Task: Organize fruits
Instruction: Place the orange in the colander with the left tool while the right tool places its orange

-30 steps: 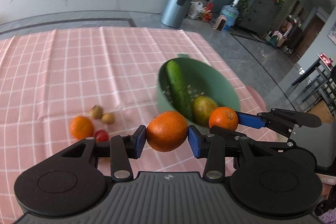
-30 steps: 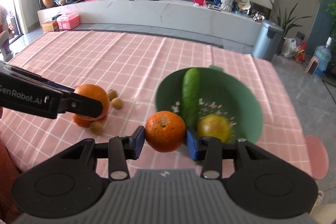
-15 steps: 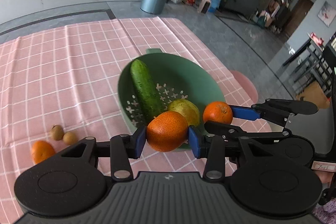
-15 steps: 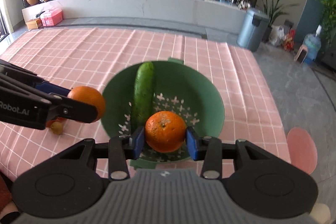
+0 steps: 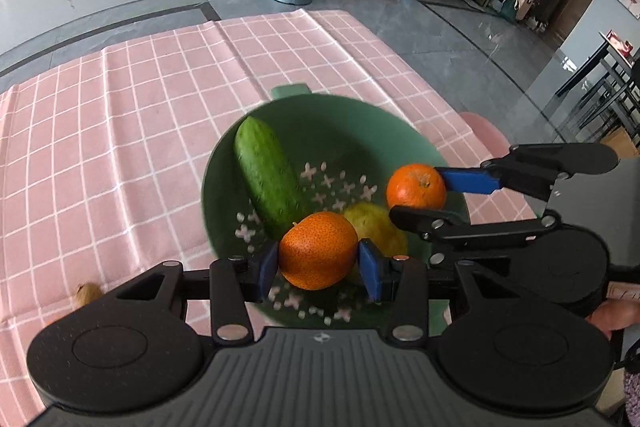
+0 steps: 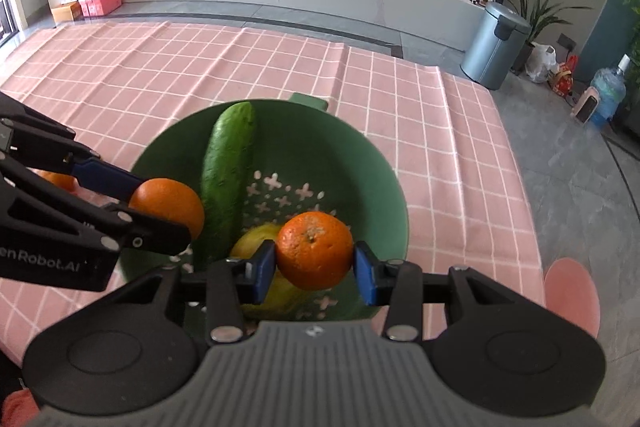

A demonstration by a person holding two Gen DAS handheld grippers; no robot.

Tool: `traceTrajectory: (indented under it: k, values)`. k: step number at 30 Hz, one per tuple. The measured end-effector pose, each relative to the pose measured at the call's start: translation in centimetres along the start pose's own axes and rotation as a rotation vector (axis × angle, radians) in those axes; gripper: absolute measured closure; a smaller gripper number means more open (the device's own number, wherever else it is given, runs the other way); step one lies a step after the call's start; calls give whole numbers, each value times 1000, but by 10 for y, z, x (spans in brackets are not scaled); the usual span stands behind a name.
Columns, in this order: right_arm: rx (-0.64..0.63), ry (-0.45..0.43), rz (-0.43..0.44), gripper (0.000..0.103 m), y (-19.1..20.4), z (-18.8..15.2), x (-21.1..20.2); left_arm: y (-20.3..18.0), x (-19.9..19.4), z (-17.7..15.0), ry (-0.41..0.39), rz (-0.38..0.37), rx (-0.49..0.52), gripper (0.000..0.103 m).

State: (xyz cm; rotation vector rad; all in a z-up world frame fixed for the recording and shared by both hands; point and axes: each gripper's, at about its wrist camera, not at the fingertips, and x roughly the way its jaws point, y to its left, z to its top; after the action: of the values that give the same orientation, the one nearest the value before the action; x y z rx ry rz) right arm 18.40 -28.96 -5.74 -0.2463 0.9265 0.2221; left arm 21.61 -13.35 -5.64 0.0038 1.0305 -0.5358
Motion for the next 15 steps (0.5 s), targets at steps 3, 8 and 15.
traceTrajectory:
  k: [3,8,15]
  values:
    - [-6,4,4,64,-5,3,8,-2,5,6,-3,4,3,54]
    - [-35,15,12,64,-7,5,19,-5,13,12,-5,6,13,54]
    - [-27,3,9,64,-12,7,26,-11,19,23,-23,15,24,54]
